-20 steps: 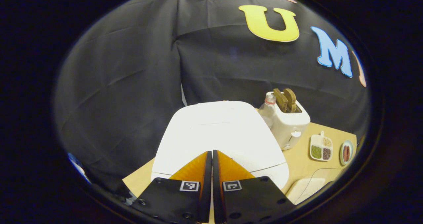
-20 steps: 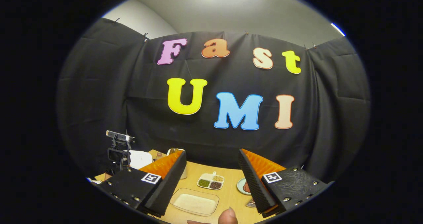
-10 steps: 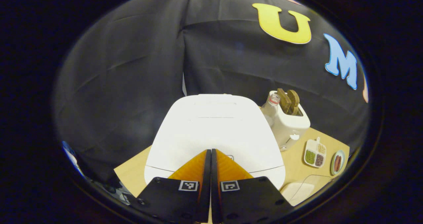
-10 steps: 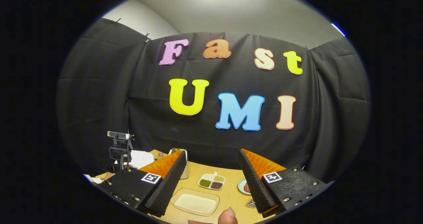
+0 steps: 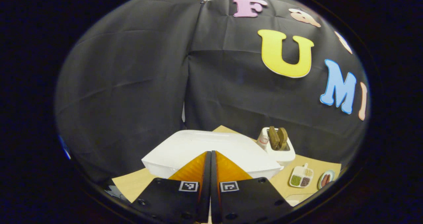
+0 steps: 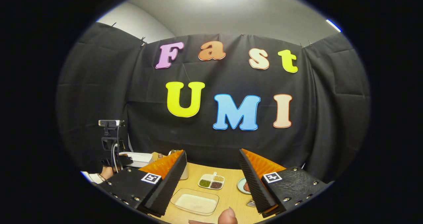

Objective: Close the left gripper, press the button to open the rice cooker; take a wooden spoon from the chopstick holder with the right hand, scoop a spoonful of rice and pour it into the rice cooker, then put the wooden spoon back into the chopstick holder.

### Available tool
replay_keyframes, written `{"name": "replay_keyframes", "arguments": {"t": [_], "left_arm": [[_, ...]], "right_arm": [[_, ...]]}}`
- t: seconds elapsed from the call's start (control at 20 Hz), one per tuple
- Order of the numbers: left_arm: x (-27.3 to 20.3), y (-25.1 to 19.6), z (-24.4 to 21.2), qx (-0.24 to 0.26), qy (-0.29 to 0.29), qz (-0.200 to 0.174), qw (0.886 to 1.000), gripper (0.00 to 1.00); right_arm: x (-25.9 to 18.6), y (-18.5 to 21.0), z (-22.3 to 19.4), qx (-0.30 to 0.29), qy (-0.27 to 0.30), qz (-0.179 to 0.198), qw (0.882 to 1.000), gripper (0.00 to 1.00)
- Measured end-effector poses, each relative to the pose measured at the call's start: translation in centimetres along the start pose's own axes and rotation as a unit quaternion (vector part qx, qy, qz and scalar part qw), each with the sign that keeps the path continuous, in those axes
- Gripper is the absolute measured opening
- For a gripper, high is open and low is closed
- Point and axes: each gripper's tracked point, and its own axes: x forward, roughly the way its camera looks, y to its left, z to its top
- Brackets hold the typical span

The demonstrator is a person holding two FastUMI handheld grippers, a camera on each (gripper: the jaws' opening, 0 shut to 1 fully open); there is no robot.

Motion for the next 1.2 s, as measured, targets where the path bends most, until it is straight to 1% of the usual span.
{"name": "replay_keyframes", "arguments": {"t": [0.1,0.2,0.4,0.7,0.85,0.95,1.0,1.05,1.1,1.15,1.2], "left_arm": [[-0.2,-0.1,1.0,-0.016,-0.002,-0.011,1.0,0.1],[-0.8,-0.2,2.5,-0.026,-0.019,-0.02,0.999,0.1],[-2.6,-1.2,5.2,-0.005,-0.064,-0.033,0.997,0.1],[-6.3,-1.6,5.7,-0.016,-0.072,-0.057,0.996,0.1],[-8.8,-1.5,6.5,-0.01,-0.089,-0.067,0.994,0.1],[-10.1,-1.3,7.0,-0.001,-0.098,-0.066,0.993,0.1],[-10.7,-1.2,7.3,0.002,-0.103,-0.065,0.993,0.01],[-11.5,-1.0,7.6,0.003,-0.108,-0.066,0.992,0.11],[-12.6,-0.9,8.1,0.004,-0.117,-0.065,0.991,0.12],[-13.6,-0.9,8.6,0.004,-0.125,-0.069,0.99,0.03],[-14.7,-0.9,8.8,0.006,-0.131,-0.072,0.989,0.06]], "right_arm": [[-0.4,-0.3,0.1,-0.001,-0.002,-0.002,1.0,0.96],[-0.8,-0.5,0.0,0.004,-0.003,-0.003,1.0,0.96],[-1.1,-0.9,0.0,0.01,-0.004,-0.006,1.0,0.96],[-1.9,-1.6,0.2,0.015,-0.011,-0.011,1.0,0.96],[-2.3,-2.0,0.0,0.021,-0.011,-0.013,1.0,0.96],[-2.3,-2.5,0.2,0.023,-0.014,-0.015,1.0,0.96],[-2.3,-2.9,0.1,0.024,-0.016,-0.018,0.999,0.96],[-2.2,-3.4,0.2,0.027,-0.018,-0.022,0.999,0.96],[-2.1,-4.0,0.2,0.03,-0.02,-0.025,0.999,0.96],[-2.0,-4.8,0.2,0.035,-0.022,-0.032,0.999,0.96],[-1.7,-5.9,-0.1,0.04,-0.022,-0.039,0.998,0.96]]}}
